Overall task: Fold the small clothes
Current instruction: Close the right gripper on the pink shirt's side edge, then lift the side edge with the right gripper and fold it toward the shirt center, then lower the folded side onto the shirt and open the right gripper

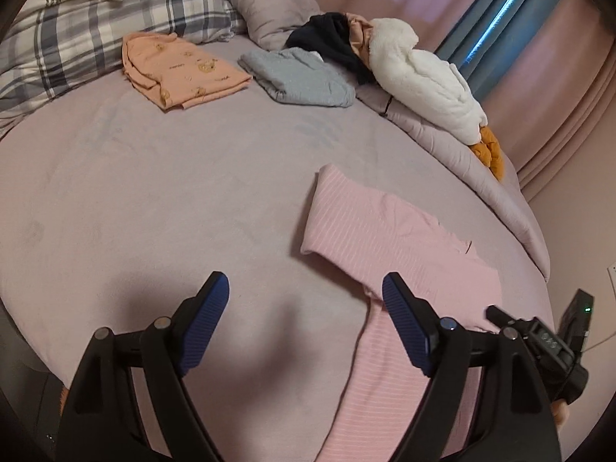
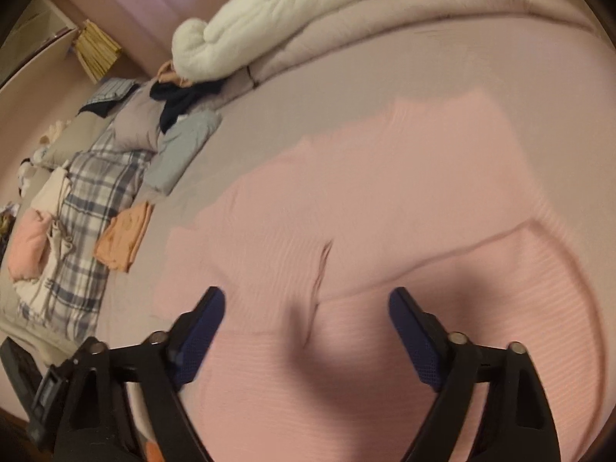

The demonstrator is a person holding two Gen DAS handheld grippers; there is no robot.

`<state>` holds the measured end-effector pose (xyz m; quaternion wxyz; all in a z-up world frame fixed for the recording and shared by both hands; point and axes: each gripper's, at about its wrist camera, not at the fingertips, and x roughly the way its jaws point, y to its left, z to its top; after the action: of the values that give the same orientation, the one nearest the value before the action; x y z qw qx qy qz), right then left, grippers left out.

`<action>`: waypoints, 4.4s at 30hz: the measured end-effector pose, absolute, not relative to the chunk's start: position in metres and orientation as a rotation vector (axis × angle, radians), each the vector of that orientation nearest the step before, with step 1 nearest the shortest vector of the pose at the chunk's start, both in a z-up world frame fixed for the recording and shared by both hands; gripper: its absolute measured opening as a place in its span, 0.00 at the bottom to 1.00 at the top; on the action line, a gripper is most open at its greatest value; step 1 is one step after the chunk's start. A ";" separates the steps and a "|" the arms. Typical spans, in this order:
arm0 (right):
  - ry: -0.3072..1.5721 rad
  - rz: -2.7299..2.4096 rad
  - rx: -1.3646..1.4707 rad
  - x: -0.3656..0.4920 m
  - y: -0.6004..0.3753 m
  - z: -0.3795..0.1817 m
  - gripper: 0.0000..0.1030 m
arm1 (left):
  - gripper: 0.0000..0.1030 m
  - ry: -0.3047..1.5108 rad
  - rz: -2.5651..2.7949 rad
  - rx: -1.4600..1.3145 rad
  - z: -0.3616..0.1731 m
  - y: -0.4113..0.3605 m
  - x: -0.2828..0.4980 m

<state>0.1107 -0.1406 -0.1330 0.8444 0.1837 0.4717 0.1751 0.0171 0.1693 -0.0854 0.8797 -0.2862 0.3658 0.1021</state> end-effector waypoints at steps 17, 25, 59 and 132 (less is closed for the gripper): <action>1.107 0.369 0.490 0.119 -0.114 -0.172 0.44 | 0.80 0.854 0.169 -0.559 -0.099 0.175 0.020; 1.065 0.308 0.314 0.125 -0.096 -0.168 0.33 | 0.80 0.859 0.170 -0.573 -0.098 0.174 0.025; 0.677 0.335 0.036 0.135 -0.126 -0.009 0.13 | 0.80 0.895 0.146 -0.556 -0.093 0.152 0.071; 0.982 -0.024 0.126 0.157 -0.254 -0.138 0.28 | 0.52 1.074 0.058 -0.479 -0.155 0.094 0.179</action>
<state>0.1574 -0.2545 -0.1383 0.8798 0.0607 0.4712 -0.0117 0.1786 0.0944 -0.1548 0.8318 -0.2259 0.5063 0.0273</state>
